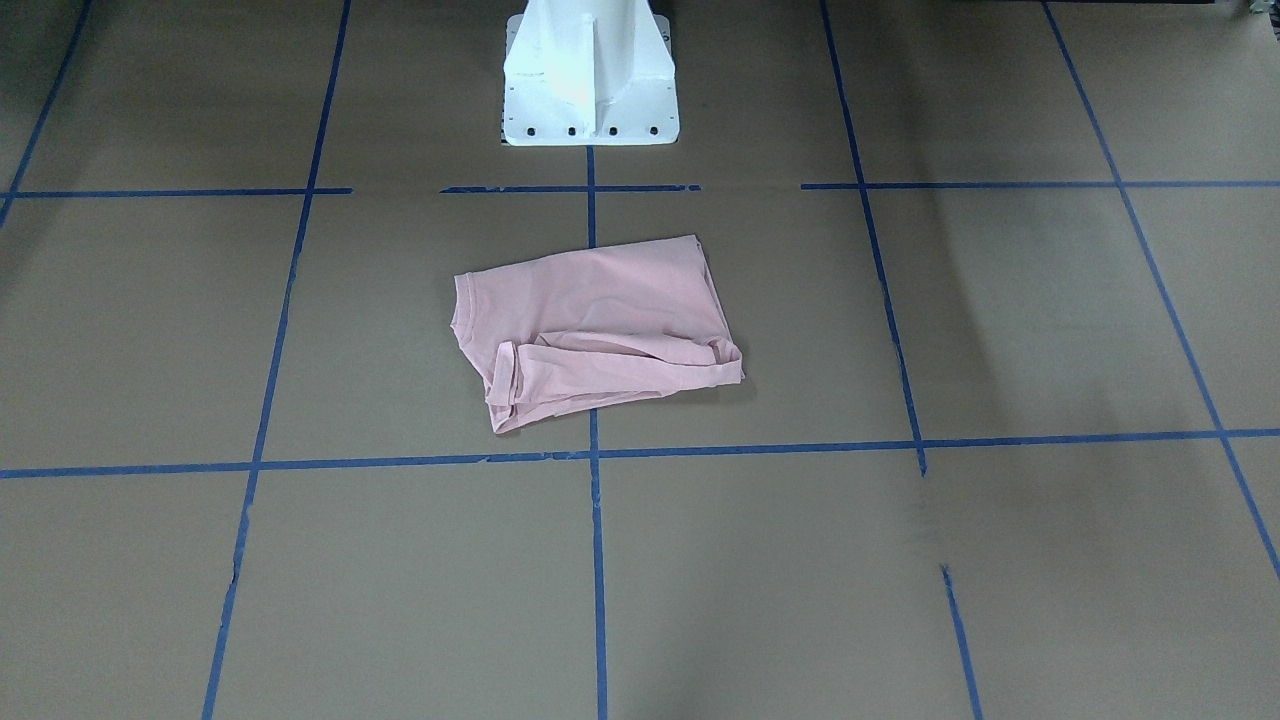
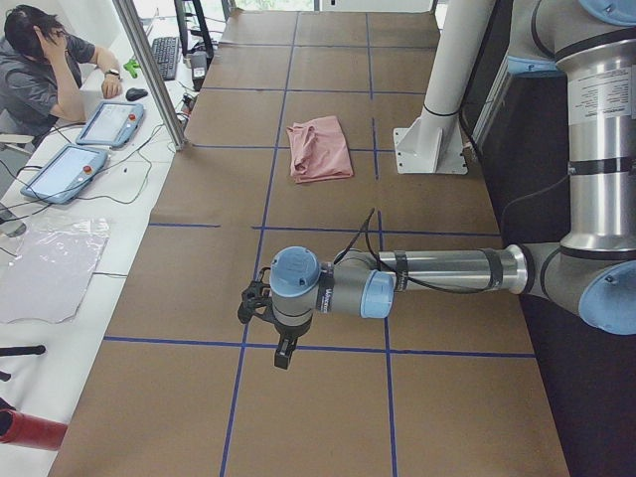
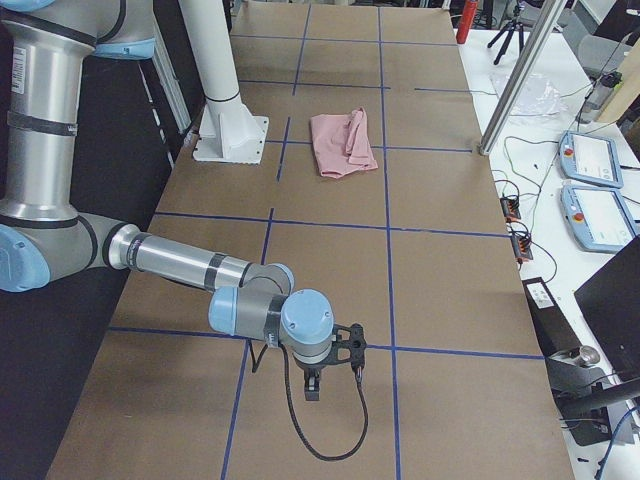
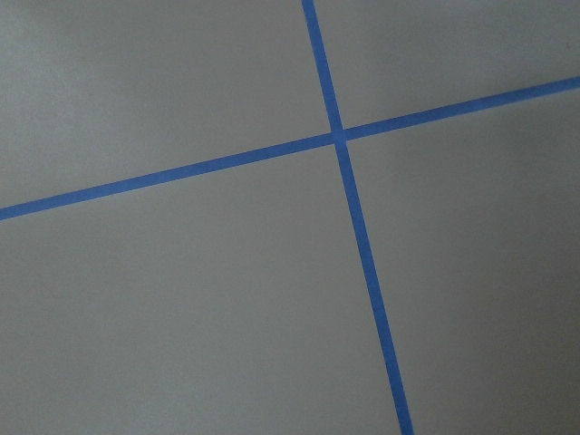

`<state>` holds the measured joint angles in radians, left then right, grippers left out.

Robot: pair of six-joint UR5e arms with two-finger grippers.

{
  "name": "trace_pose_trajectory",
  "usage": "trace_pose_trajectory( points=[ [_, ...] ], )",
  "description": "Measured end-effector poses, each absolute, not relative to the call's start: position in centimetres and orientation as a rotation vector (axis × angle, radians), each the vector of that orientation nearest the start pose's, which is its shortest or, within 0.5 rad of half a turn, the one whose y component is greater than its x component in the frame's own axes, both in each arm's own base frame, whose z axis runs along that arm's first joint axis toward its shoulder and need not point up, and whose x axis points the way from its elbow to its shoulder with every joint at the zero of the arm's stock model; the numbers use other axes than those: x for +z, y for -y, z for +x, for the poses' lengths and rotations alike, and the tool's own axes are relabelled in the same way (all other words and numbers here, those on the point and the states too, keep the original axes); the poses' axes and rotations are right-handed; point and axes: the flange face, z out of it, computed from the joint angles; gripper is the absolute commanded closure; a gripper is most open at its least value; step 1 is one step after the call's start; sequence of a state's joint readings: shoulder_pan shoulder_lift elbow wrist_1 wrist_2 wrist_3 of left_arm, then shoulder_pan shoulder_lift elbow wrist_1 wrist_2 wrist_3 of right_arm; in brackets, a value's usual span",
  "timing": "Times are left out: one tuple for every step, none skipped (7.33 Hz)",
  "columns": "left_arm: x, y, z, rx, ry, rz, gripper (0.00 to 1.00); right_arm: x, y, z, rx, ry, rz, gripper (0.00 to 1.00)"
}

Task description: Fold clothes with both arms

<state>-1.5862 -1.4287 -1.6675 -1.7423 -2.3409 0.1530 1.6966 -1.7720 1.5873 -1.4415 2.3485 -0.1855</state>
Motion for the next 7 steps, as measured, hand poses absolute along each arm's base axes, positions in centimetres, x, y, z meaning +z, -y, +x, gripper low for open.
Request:
trace_pose_trajectory(
  points=[
    [65.94,43.84,-7.07,0.179,-0.757,0.185,0.00,72.67,38.52,11.26,-0.039,0.775,0.079,0.00],
    [65.95,43.83,-7.07,0.179,-0.757,0.185,0.00,72.65,38.50,11.26,-0.041,0.774,0.083,0.00],
    [65.96,43.83,-7.07,0.178,-0.757,0.184,0.00,72.67,38.47,11.26,-0.041,0.774,0.084,0.00],
    [65.96,43.82,-7.07,0.178,-0.757,0.184,0.00,72.71,38.44,11.25,-0.040,0.774,0.083,0.00],
    [65.97,43.82,-7.07,0.178,-0.757,0.184,0.00,72.76,38.39,11.25,-0.040,0.774,0.083,0.00],
    [65.97,43.82,-7.08,0.178,-0.756,0.183,0.00,72.78,38.36,11.24,-0.040,0.774,0.082,0.00],
    [66.01,43.80,-7.06,0.177,-0.756,0.181,0.00,72.80,38.34,11.24,-0.040,0.774,0.082,0.00]
  ],
)
